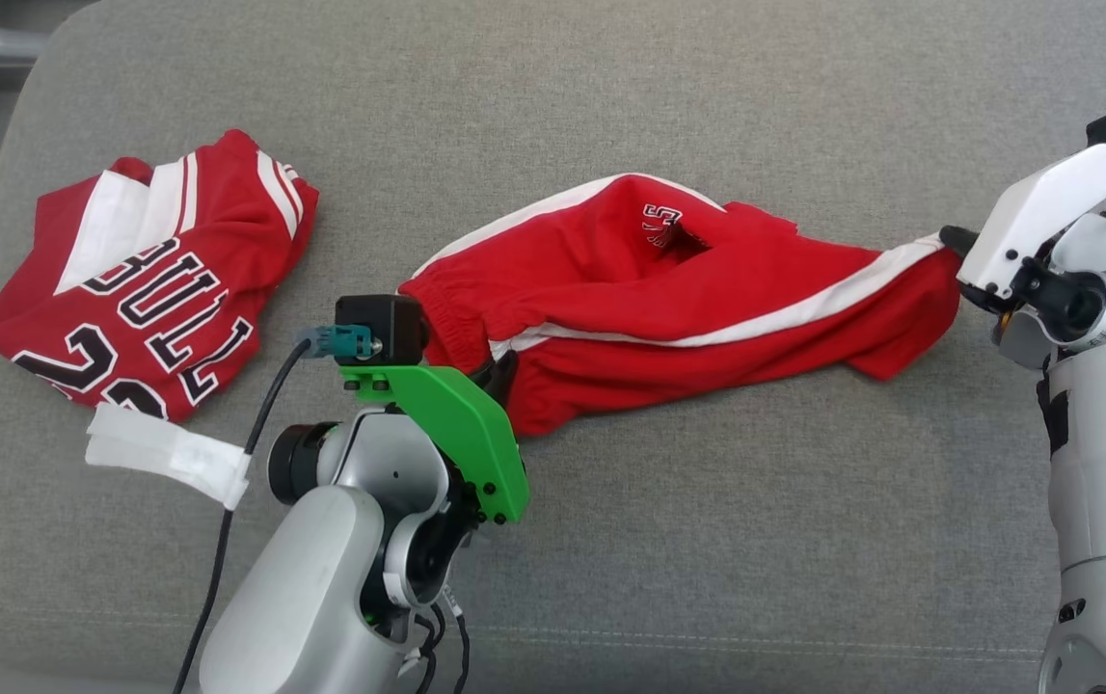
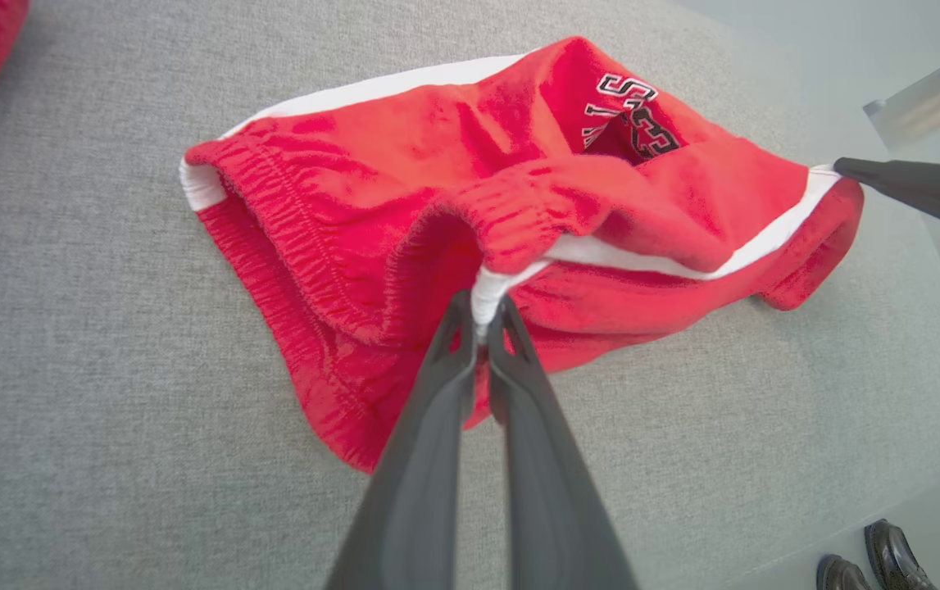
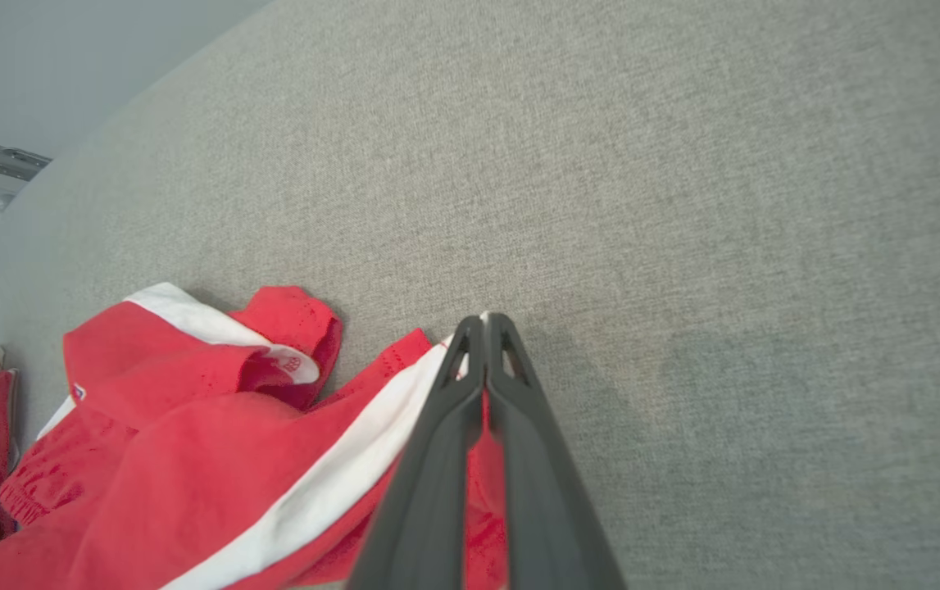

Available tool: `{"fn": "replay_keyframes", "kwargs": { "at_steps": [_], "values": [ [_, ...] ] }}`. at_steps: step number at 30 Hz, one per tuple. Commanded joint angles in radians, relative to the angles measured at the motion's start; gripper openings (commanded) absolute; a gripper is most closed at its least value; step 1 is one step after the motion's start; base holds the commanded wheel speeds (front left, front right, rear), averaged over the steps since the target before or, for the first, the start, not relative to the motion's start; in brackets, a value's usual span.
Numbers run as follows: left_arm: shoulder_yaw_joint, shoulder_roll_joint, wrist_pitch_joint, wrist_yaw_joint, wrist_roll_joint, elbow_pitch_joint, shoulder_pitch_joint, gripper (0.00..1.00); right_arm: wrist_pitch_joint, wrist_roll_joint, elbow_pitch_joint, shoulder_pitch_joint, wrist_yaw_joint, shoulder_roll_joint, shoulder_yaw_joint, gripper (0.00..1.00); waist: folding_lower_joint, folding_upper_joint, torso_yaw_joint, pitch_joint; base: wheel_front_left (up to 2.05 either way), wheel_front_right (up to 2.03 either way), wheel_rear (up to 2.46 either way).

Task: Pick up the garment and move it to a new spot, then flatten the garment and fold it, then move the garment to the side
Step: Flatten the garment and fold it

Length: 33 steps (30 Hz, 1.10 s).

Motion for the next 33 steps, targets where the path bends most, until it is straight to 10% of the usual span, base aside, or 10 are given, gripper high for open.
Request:
{"fn": "replay_keyframes", "kwargs": {
  "at_steps": [1,33],
  "values": [
    [0.008,0.001,-0.016,-0.004,-0.015,-0.007,-0.02,0.0,-0.013,0.024,-0.022,0.015,0.0,-0.007,0.003,0.0,0.0,0.0,-0.001,-0.017,0.0,0.0,0.0],
    [0.103,-0.025,-0.181,-0.012,-0.164,-0.106,-0.255,0.0,-0.191,0.528,-0.486,0.019,0.0,0.049,0.075,0.0,0.0,0.0,-0.149,-0.08,0.0,0.0,0.0]
  ]
}}
